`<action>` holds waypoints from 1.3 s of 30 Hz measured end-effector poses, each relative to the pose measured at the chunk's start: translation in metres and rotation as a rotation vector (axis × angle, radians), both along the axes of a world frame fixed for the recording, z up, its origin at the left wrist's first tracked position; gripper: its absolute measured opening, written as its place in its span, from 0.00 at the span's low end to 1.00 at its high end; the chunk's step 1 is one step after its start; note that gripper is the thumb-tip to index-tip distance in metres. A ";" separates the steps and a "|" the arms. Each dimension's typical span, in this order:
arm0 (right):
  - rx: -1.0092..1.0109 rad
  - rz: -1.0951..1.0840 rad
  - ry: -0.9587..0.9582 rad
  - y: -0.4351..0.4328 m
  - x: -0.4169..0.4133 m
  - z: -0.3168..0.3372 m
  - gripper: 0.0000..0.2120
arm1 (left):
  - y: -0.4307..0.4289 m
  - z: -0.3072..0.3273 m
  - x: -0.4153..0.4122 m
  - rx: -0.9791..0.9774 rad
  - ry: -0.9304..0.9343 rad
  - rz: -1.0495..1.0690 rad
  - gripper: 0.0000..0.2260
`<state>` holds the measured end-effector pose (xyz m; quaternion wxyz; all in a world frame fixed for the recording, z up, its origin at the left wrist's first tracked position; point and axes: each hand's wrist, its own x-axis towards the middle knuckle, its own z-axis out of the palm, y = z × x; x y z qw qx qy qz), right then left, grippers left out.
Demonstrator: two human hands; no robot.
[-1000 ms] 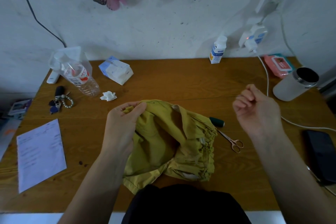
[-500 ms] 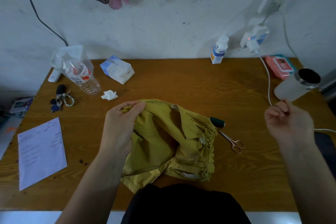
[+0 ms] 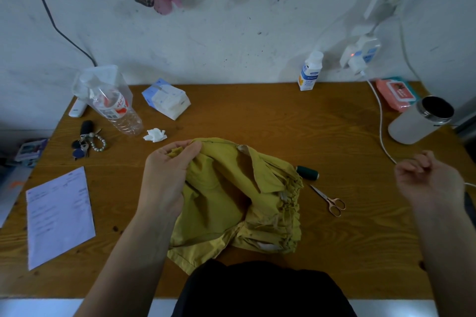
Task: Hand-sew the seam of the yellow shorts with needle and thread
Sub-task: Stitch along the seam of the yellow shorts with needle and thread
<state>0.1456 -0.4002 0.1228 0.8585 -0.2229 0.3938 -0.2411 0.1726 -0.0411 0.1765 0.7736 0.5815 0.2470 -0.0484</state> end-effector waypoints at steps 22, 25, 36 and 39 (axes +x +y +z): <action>-0.069 0.054 0.069 0.018 0.001 0.003 0.07 | -0.005 0.007 -0.004 0.005 0.030 -0.050 0.11; -0.201 0.284 0.060 0.040 0.003 0.014 0.07 | -0.010 0.011 -0.007 0.002 0.036 -0.094 0.09; -1.504 1.049 -0.258 0.145 -0.006 0.073 0.07 | -0.029 0.031 -0.023 -0.047 0.012 -0.338 0.02; -1.670 1.040 -0.333 0.157 -0.007 0.079 0.04 | -0.031 0.036 -0.026 -0.053 0.006 -0.398 0.04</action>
